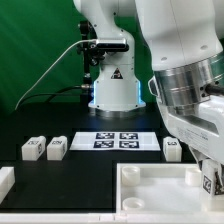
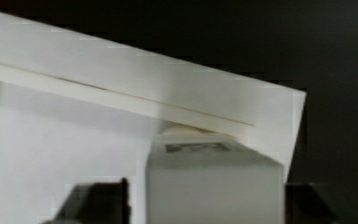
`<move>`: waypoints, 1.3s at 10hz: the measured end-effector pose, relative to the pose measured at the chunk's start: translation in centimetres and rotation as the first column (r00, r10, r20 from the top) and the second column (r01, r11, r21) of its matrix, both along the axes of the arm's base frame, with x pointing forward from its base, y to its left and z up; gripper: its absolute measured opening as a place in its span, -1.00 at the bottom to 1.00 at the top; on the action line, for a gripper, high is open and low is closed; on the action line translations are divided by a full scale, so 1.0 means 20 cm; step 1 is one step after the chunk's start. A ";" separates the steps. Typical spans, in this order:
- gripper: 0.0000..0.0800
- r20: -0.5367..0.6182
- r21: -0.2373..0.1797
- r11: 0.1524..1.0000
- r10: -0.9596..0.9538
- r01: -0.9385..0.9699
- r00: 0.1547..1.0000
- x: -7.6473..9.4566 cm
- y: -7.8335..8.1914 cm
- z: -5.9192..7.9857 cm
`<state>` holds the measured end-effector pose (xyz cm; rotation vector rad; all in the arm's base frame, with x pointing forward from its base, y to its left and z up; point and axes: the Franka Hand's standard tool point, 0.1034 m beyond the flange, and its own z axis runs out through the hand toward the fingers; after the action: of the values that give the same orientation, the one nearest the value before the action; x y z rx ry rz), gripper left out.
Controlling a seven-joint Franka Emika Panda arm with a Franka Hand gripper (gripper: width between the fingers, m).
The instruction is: Assemble one leg
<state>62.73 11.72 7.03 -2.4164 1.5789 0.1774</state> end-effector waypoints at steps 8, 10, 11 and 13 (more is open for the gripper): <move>0.62 0.113 -0.220 0.525 0.851 -0.822 0.513 0.03 0.01 0.03; 0.21 0.116 -0.213 0.541 0.841 -0.813 0.529 0.03 0.00 0.02; 0.21 0.114 -0.205 0.583 0.812 -0.786 0.572 0.03 0.01 0.02; -0.24 0.100 -0.178 0.737 0.673 -0.653 0.733 0.03 -0.01 0.02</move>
Offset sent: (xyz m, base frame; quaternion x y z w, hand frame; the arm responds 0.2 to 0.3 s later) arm 0.0000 0.0000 0.0000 0.0000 0.0000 -0.2667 0.9638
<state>63.40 11.59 7.53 -2.9153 0.6010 0.0008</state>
